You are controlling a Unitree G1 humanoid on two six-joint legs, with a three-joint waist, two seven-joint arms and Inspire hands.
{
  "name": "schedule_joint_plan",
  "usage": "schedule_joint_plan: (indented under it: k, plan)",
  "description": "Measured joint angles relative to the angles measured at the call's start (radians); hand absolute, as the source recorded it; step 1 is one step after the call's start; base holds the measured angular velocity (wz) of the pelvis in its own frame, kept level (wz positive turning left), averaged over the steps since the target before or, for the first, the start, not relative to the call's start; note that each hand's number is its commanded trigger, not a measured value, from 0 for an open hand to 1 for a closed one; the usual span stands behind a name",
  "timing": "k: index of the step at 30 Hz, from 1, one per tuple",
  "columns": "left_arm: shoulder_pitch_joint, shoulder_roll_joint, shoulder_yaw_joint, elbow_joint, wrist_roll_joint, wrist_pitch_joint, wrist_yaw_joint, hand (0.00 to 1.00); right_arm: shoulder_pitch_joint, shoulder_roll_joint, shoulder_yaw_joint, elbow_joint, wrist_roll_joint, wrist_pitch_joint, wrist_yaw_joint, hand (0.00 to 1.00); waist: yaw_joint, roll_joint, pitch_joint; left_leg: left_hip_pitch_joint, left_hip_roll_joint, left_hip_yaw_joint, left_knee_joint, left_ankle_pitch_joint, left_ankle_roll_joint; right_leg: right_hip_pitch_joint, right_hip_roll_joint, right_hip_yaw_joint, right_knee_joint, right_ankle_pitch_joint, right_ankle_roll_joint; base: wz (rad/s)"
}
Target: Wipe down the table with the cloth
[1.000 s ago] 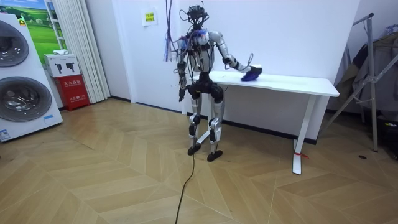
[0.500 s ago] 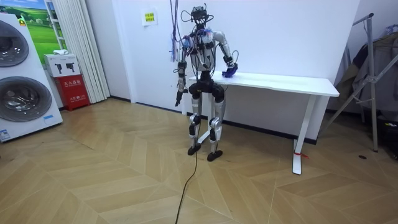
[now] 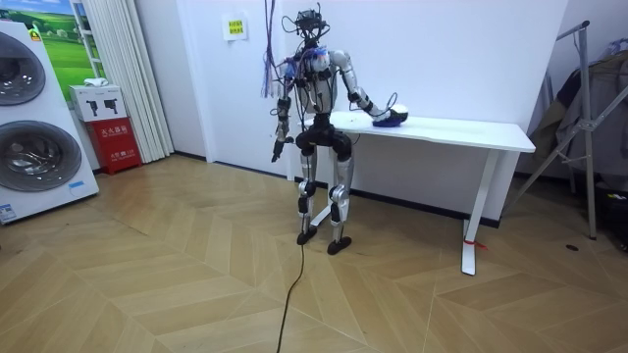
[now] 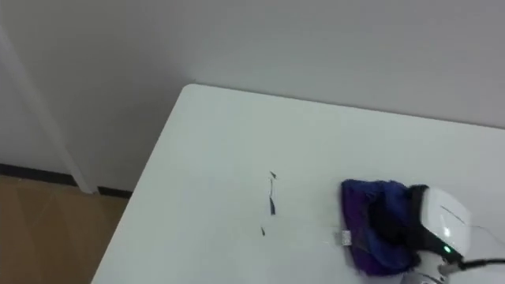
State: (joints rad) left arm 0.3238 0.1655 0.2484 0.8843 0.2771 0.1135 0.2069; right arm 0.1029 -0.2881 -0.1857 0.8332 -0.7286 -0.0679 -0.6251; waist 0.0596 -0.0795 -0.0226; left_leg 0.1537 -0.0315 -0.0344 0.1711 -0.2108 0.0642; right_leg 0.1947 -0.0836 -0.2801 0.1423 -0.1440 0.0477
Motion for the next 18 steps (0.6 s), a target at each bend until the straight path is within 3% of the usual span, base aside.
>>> schedule_joint_plan:
  k: [3, 5, 8, 11, 12, 13, 15, 17, 18]
  plan:
    - [0.000, 0.001, 0.003, 0.000, -0.002, 0.010, 0.001, 0.00, -0.001, -0.038, -0.021, 0.063, 0.041, 0.005, -0.002, 1.00, -0.004, -0.002, -0.0009, 0.010, 0.000, -0.001, 0.004, -0.001, 0.001, 0.015, -0.002, -0.025, 0.002, 0.003, 0.003, -0.03]
    - [-0.003, 0.000, -0.014, 0.000, -0.008, 0.011, 0.001, 0.00, -0.008, -0.038, -0.023, 0.066, 0.050, 0.020, 0.008, 1.00, -0.002, -0.002, -0.0006, 0.012, 0.000, -0.001, 0.007, -0.001, 0.001, 0.012, -0.002, -0.024, 0.010, 0.003, 0.003, -0.03]
    - [-0.015, 0.000, -0.065, 0.002, -0.034, 0.012, -0.001, 0.00, -0.046, -0.032, 0.012, 0.042, 0.049, 0.072, 0.033, 1.00, 0.009, 0.000, -0.0003, 0.011, 0.001, 0.007, 0.005, -0.001, 0.001, 0.002, 0.000, -0.014, 0.009, 0.003, 0.003, -0.16]
    - [-0.050, -0.012, -0.127, 0.010, -0.080, 0.010, 0.001, 0.00, -0.083, -0.006, 0.060, -0.022, 0.045, 0.152, 0.065, 1.00, 0.031, 0.008, 0.0054, 0.011, 0.004, 0.039, -0.001, 0.003, -0.006, -0.010, 0.009, 0.013, 0.009, 0.008, -0.005, -0.39]
    - [-0.066, -0.022, -0.148, 0.013, -0.100, 0.009, 0.002, 0.00, -0.090, 0.003, 0.103, -0.082, 0.017, 0.198, 0.099, 1.00, 0.048, 0.010, 0.0057, 0.009, 0.011, 0.060, -0.006, 0.006, -0.010, -0.025, 0.015, 0.032, 0.014, 0.011, -0.009, -0.51]
    - [-0.081, -0.027, -0.169, 0.011, -0.113, 0.007, 0.003, 0.00, -0.102, 0.015, 0.169, -0.156, -0.031, 0.236, 0.152, 1.00, 0.067, 0.011, 0.0085, 0.006, 0.021, 0.078, -0.010, 0.008, -0.014, -0.041, 0.023, 0.036, 0.015, 0.017, -0.020, -0.53]
    - [-0.103, -0.033, -0.193, 0.011, -0.136, 0.007, 0.003, 0.00, -0.128, 0.038, 0.274, -0.284, -0.105, 0.261, 0.251, 1.00, 0.082, 0.010, 0.0117, -0.006, 0.028, 0.078, -0.014, 0.013, -0.023, -0.061, 0.033, 0.036, 0.015, 0.024, -0.030, -0.29]
    - [-0.113, -0.034, -0.218, 0.007, -0.171, 0.007, 0.002, 0.00, -0.187, 0.073, 0.376, -0.359, -0.158, 0.259, 0.326, 1.00, 0.091, 0.011, 0.0265, -0.022, 0.036, 0.076, -0.021, 0.020, -0.036, -0.080, 0.040, 0.034, 0.019, 0.025, -0.034, 0.02]
    - [-0.117, -0.037, -0.227, -0.005, -0.189, 0.006, 0.000, 0.00, -0.226, 0.088, 0.415, -0.373, -0.182, 0.237, 0.359, 1.00, 0.103, 0.013, 0.0353, -0.034, 0.037, 0.073, -0.021, 0.024, -0.039, -0.091, 0.043, 0.035, 0.018, 0.024, -0.037, 0.21]
